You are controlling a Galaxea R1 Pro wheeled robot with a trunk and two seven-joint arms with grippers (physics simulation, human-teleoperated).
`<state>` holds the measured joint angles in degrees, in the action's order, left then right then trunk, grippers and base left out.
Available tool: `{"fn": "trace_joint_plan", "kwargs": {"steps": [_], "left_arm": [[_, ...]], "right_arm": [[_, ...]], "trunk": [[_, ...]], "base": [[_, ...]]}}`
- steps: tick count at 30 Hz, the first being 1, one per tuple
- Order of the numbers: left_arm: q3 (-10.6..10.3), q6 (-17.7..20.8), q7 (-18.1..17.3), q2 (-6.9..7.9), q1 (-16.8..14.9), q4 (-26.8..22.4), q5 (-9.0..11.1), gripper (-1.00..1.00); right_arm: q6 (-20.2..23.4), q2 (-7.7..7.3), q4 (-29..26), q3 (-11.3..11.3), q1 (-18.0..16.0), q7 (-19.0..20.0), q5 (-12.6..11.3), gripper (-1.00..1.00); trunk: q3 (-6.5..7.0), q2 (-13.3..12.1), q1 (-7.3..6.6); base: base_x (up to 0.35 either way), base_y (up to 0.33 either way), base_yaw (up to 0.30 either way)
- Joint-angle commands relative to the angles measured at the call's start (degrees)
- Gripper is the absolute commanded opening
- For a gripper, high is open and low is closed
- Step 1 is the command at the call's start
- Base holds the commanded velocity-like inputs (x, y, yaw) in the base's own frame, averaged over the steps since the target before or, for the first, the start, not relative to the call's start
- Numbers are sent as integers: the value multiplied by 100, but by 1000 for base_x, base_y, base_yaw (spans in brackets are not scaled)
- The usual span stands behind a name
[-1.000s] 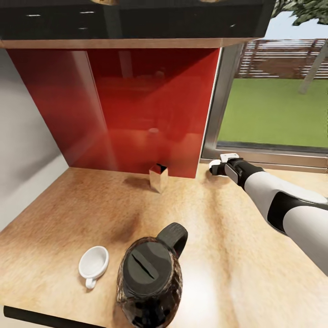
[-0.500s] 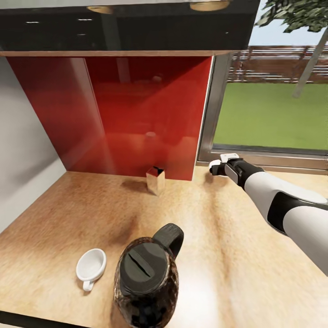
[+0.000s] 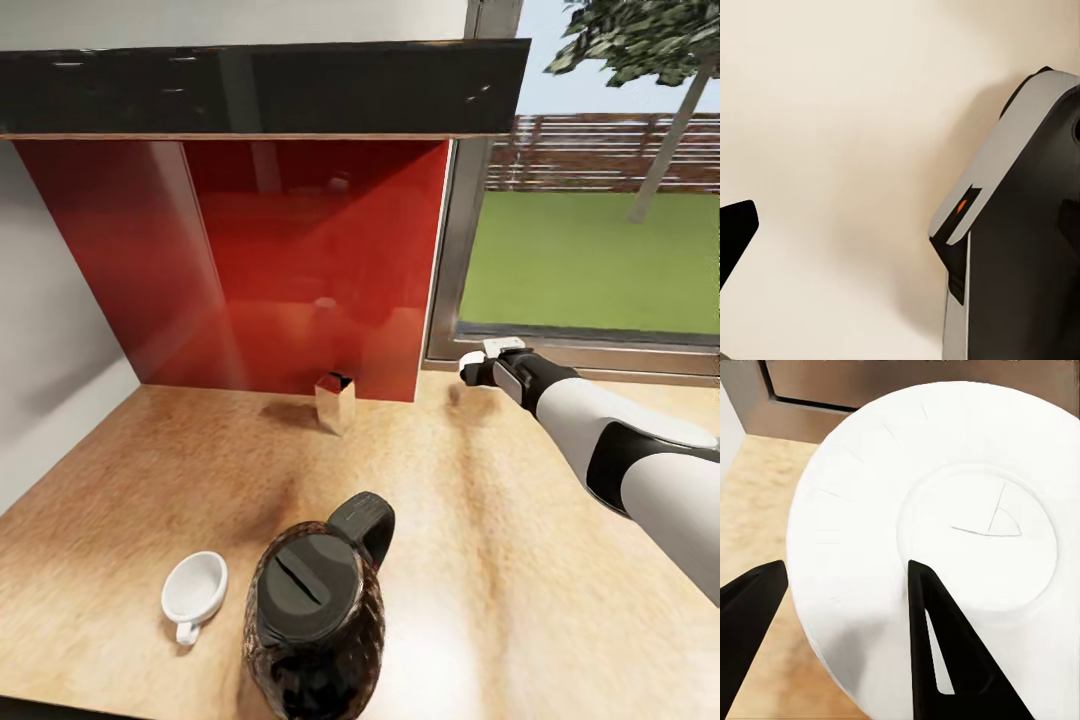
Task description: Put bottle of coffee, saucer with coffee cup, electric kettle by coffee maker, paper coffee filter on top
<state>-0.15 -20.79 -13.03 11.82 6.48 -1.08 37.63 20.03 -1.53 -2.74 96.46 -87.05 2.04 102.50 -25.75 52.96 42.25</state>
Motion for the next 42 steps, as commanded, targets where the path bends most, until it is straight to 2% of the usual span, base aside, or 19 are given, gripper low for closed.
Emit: {"fn": "trace_joint_plan", "kwargs": {"steps": [1, 28, 42], "left_arm": [[-3, 0, -36, 1, 3, -6, 43, 100], [6, 5, -35, 4, 3, -6, 43, 100], [4, 14, -35, -4, 3, -6, 43, 100]], "right_arm": [[13, 2, -7, 40, 1, 22, 60, -100], [-34, -5, -7, 40, 86, -2, 69, -100], [-112, -14, -7, 41, 92, -7, 60, -100]], "trunk": [[5, 4, 1], [223, 4, 1], [270, 4, 1]], "base": [[0, 0, -63], [-5, 0, -25], [-271, 0, 0]]}}
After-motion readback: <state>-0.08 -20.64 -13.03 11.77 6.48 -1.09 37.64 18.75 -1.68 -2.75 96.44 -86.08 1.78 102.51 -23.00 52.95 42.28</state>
